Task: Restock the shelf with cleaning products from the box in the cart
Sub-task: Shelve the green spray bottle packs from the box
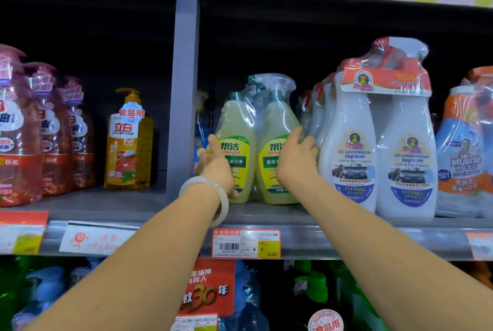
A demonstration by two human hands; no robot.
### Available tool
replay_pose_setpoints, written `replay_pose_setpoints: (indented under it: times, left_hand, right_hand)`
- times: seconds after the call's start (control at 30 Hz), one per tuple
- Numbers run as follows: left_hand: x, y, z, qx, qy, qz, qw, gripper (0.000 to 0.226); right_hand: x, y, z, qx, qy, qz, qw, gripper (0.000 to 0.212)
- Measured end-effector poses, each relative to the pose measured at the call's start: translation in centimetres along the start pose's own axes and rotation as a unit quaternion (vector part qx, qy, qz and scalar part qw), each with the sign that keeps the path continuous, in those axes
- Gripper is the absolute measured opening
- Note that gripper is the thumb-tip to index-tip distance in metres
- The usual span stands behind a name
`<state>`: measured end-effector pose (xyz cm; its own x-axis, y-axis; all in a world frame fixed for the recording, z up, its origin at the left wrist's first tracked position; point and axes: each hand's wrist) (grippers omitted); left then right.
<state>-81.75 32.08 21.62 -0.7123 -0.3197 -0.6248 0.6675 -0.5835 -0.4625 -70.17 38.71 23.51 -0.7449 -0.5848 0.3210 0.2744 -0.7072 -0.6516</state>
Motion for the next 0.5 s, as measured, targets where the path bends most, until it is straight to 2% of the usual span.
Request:
replay_pose_setpoints:
  times: [0.2, 0.27, 0.33, 0.37, 0.43, 0.5]
  left_hand:
    - [-0.2, 1.0, 0.1, 0.005, -0.047, -0.006, 0.999, 0.122]
    - [0.1, 0.7, -0.2, 0.016, -0.09, -0.02, 0.996, 0.11]
    - [0.6, 0.5, -0.4, 0.019, -0.193, -0.068, 0.979, 0.081]
    - [0.8, 0.6, -0.5, 0.014, -0.213, -0.075, 0.974, 0.073]
    - [0.8, 1.8, -0.1, 0.026, -0.238, -0.093, 0.966, 0.075]
    - [0.0, 3.2, 0.1, 0.025, -0.188, -0.07, 0.979, 0.09]
  right_hand:
    - [0.1, 1.4, 0.7, 0.002, 0.066, 0.035, 0.997, 0.081]
    - [0.1, 2.0, 0.9, 0.021, 0.091, 0.044, 0.995, 0.079]
    - [0.2, 2.7, 1.0, 0.048, 0.094, 0.043, 0.994, 0.079]
    - [0.3, 2.9, 1.1, 0.059, 0.085, 0.039, 0.994, 0.079]
    - [0.5, 3.3, 1.6, 0.072, 0.065, 0.03, 0.995, 0.079]
    - [0.7, 3.5, 2.1, 0.074, 0.058, 0.029, 0.995, 0.078]
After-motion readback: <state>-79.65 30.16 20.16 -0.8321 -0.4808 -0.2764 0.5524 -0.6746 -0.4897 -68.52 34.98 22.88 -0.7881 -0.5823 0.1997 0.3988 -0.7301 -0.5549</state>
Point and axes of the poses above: each hand's wrist, its own y-axis away from the middle knuckle, its own z-axis out of the back of the hand, x = y × z, and after that the axes turned 4 degrees about -y, right-handed
